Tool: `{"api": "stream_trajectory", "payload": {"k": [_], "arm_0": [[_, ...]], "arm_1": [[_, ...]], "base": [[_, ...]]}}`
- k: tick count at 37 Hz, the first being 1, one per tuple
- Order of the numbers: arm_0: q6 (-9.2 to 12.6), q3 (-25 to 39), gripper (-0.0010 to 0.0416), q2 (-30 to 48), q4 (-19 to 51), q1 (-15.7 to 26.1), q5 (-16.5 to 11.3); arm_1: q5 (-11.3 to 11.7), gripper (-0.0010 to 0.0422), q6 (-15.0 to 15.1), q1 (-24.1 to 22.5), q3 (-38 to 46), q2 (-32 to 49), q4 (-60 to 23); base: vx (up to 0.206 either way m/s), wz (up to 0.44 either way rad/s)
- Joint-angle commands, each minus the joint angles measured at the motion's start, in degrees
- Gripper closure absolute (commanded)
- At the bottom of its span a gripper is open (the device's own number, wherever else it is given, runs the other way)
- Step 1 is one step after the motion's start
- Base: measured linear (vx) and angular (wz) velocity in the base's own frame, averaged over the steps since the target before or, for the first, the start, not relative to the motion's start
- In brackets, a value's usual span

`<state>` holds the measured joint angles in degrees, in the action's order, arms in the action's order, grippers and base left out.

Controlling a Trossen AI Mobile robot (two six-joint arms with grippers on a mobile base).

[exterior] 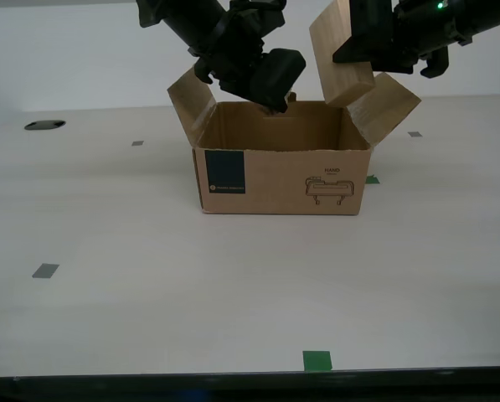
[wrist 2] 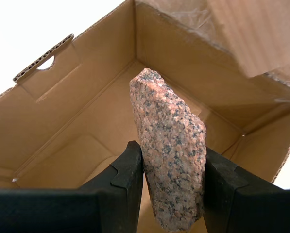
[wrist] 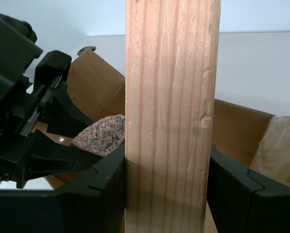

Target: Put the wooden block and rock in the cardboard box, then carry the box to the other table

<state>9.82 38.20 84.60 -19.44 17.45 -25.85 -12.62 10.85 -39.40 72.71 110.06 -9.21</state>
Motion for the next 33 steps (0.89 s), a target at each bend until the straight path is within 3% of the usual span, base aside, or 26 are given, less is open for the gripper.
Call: {"api": "stream_trajectory", "payload": {"k": [1, 6, 15, 27, 30, 33], "arm_0": [[0.4, -0.1, 0.0407, 2.2, -4.2, 0.5, 0.0], [0.6, 1.0, 0.0406, 4.4, -5.2, 0.7, 0.0], [0.7, 1.4, 0.0406, 7.0, -5.2, 1.0, 0.0], [0.8, 2.6, 0.0406, 6.8, -5.2, 1.1, 0.0], [2.6, 3.2, 0.0406, 6.8, -5.0, 1.1, 0.0], [2.7, 3.6, 0.0406, 6.8, -4.9, 1.1, 0.0]], "arm_1": [[-0.3, 0.0412, 1.7, 0.0, -0.1, 0.0, 0.4], [-0.3, 0.0412, 4.1, 0.0, -0.5, -0.1, 0.4], [-0.3, 0.0412, 5.3, 0.1, -0.7, -0.1, 0.4], [0.0, 0.0412, 5.2, 0.1, -0.7, -0.2, 0.8], [0.0, 0.0412, 5.0, 0.1, -0.5, -0.2, 0.7], [0.0, 0.0412, 4.7, 0.1, -0.4, -0.2, 0.8]], "base": [[0.000, 0.000], [0.000, 0.000], [0.000, 0.000], [0.000, 0.000], [0.000, 0.000], [0.000, 0.000]]}}
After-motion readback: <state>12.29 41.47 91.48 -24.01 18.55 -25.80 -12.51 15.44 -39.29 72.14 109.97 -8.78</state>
